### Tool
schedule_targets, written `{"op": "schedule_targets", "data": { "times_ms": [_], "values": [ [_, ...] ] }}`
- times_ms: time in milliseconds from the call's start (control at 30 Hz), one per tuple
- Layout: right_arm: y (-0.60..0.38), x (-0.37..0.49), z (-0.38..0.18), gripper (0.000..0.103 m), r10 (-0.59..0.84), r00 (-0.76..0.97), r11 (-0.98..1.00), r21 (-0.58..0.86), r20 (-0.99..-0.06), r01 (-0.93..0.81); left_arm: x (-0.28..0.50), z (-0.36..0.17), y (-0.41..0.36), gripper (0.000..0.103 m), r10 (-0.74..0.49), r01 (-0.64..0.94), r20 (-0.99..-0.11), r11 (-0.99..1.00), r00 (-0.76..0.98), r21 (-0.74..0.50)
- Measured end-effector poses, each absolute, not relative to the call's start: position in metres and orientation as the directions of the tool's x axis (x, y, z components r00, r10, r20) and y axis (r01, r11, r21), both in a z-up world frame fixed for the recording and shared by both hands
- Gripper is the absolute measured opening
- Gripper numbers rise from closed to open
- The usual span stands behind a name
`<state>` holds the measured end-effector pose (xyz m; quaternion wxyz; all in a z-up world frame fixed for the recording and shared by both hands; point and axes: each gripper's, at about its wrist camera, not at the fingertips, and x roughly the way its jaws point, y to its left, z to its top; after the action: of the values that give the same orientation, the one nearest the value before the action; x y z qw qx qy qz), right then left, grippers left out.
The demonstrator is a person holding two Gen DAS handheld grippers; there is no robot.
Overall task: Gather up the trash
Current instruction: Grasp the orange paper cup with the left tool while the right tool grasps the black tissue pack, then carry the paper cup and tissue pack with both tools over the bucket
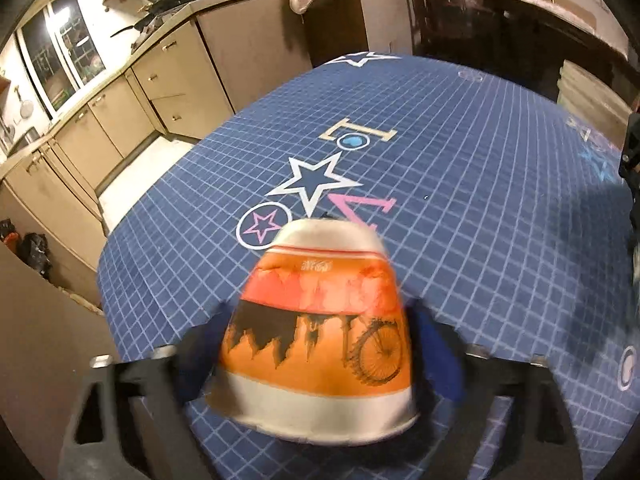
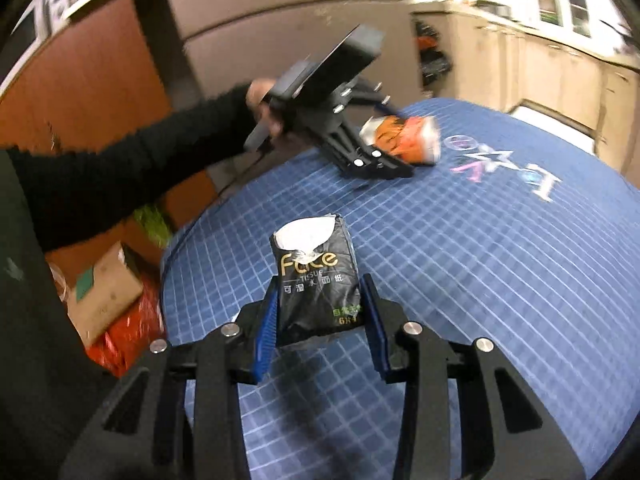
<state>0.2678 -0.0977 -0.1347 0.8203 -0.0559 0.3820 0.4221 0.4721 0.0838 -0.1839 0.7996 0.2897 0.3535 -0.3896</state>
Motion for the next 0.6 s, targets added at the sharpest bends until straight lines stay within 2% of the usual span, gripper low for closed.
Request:
{"op": "schedule_targets", "data": {
  "times_ms": [267,533,600],
  "values": [
    [-0.148,0.248,-0.116,0.037,0.564,0.543,0.806,0.270,-0.623,-0.527,0.432,-0.153,0.081,0.076,-0.413,0.720,-0.701,0.662,0.582,0.208],
    [-0.200,0.217,-0.100,0.037,0.414,0.677,0.910,0.282,-0.609,-0.303,0.342,-0.108,0.025,0.076,-0.341,0.567,-0.619,0.797,0.707,0.208],
    [-0.213,0.206,-0.097,0.037,0.378,0.702,0.925,0.276,-0.604,-0.261,0.325,-0.101,0.008,0.075,-0.359,0.555,-0.610,0.816,0.707,0.163]
  ]
}}
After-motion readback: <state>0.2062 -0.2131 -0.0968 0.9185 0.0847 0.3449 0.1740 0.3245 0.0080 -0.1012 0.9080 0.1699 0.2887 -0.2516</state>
